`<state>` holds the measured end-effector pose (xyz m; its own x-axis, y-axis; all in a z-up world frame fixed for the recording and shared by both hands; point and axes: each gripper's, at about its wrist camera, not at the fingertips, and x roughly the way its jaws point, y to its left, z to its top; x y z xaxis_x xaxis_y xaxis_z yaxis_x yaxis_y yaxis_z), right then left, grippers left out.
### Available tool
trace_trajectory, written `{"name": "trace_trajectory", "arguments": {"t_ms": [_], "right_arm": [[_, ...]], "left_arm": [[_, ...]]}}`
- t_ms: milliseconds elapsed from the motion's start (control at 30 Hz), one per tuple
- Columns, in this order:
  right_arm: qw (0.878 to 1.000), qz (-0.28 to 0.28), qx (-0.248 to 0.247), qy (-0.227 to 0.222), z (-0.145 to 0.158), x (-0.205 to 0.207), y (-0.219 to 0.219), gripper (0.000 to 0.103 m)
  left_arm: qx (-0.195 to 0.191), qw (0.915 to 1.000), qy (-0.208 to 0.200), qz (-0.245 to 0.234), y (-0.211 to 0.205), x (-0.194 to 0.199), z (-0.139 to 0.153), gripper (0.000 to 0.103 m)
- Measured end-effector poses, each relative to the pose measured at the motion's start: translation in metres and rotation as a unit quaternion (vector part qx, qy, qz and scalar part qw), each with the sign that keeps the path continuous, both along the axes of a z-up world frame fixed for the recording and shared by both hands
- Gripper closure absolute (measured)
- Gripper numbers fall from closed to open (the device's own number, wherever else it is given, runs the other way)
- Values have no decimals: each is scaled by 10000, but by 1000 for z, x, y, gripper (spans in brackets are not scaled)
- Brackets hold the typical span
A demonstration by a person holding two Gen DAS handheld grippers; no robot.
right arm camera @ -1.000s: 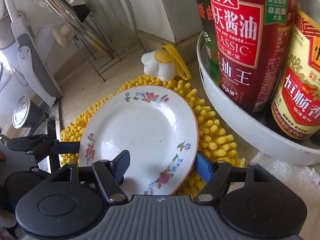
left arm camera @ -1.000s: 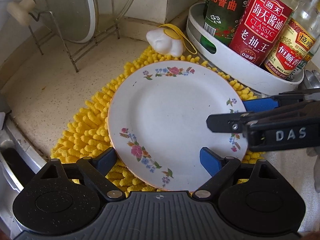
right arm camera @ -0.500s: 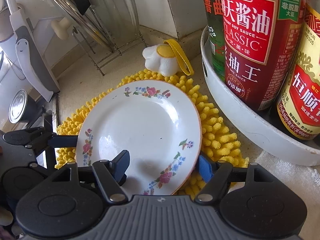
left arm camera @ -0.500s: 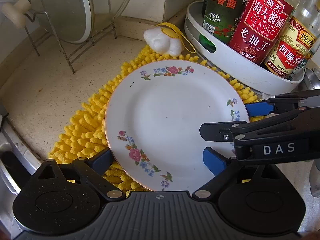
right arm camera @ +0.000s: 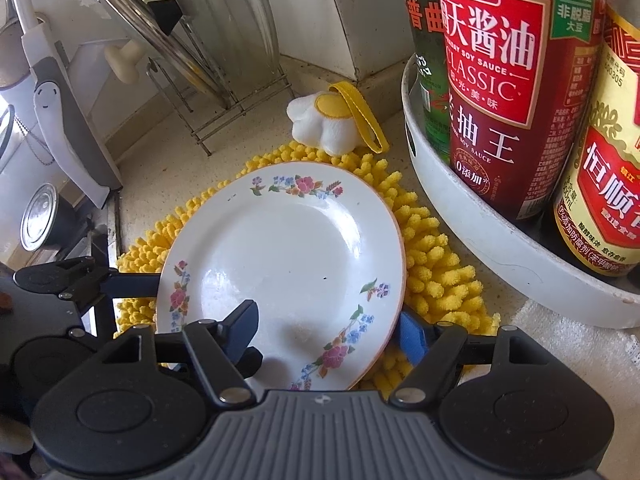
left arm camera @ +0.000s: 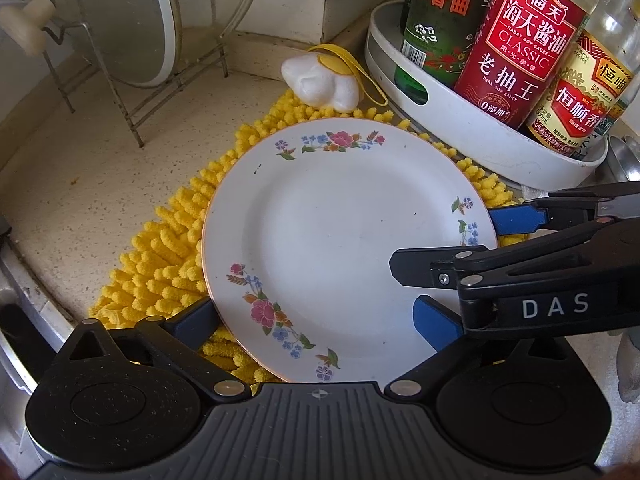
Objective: Organize plates and bowls
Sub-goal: 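Lift the small flowered plate off the yellow mat with both grippers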
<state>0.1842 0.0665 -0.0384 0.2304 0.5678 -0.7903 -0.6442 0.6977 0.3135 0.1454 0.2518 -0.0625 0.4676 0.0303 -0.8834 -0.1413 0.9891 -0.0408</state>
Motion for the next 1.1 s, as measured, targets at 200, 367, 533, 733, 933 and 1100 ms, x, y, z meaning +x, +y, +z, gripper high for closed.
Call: {"name": "trace_trajectory", "arguments": {"t_ms": [200, 367, 533, 733, 933, 1100], "right_arm": [[10000, 7, 12, -20, 2, -1, -2, 27], [10000, 27, 19, -37, 5, -4, -2, 27], [10000, 20, 13, -14, 5, -4, -2, 27], [10000, 16, 88, 12, 9, -4, -3, 27], [9999, 60, 145, 18, 15, -11, -7, 27], [9997, 72, 191, 121, 20, -19, -19, 28]], "left_arm": [[8, 10000, 14, 9, 1, 1, 2, 2], [10, 10000, 23, 16, 1, -1, 3, 3], [-4, 10000, 36, 45, 1, -3, 5, 3], [-8, 10000, 33, 60, -1, -6, 7, 3], [-11, 9999, 8, 118, 1, -9, 10, 3], [-61, 10000, 38, 40, -3, -17, 13, 3]]}}
